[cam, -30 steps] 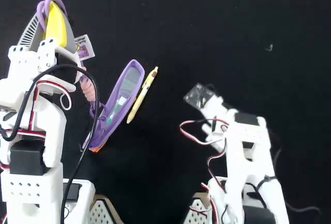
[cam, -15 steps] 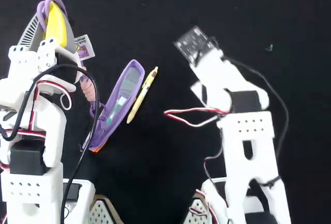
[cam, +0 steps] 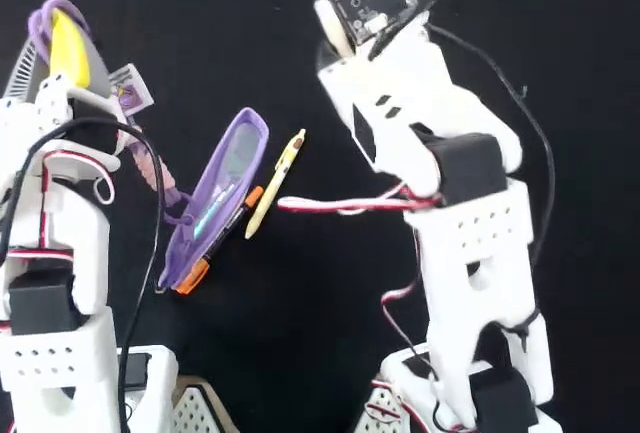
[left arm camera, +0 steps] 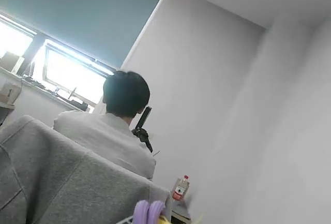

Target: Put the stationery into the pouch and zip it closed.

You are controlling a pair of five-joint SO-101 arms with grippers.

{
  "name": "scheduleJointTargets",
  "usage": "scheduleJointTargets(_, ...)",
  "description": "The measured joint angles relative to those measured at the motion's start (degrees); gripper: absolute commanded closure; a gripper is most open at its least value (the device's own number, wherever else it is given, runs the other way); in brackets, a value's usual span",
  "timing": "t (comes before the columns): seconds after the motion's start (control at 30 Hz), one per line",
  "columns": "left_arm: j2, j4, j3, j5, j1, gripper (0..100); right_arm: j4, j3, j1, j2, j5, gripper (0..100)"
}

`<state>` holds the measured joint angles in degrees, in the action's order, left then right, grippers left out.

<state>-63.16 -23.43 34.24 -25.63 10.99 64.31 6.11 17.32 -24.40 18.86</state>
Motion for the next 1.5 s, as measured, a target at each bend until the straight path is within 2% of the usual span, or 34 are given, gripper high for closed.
scheduleJointTargets(0.1,0.0,0.1,1.3,0.1,0.1,97,0.0,4.9,2.6,0.0,-1.1,98.7)
scheduleJointTargets(0.3,0.0,0.3,2.0,-0.3,0.2,97,-1.6,8.2,6.5,0.0,-9.3,98.7)
scheduleJointTargets(0.57,0.1,9.0,7.6,-0.2,0.5,97,-2.8,8.0,12.9,-1.8,-18.5,98.7)
scheduleJointTargets(0.7,0.1,12.2,9.1,-0.3,2.5,97,-8.7,1.6,15.7,-9.3,-20.0,98.7)
scheduleJointTargets(0.9,0.1,13.0,9.1,-0.3,3.0,97,-29.6,-22.2,20.5,-23.3,-19.5,98.7)
scheduleJointTargets(1.07,0.1,13.0,9.1,-0.3,3.0,97,-47.1,-40.4,25.2,-29.9,-13.3,98.7)
scheduleJointTargets(1.2,0.1,13.0,9.1,-0.3,3.0,97,-52.6,-45.2,25.8,-30.2,-11.7,98.7)
scheduleJointTargets(1.4,0.1,13.0,9.1,-0.3,3.0,97,-54.2,-50.6,25.8,-30.2,-9.8,97.4)
scheduleJointTargets(1.5,0.1,13.0,9.1,-0.3,3.0,97,-54.4,-53.9,25.8,-30.2,-7.1,87.4)
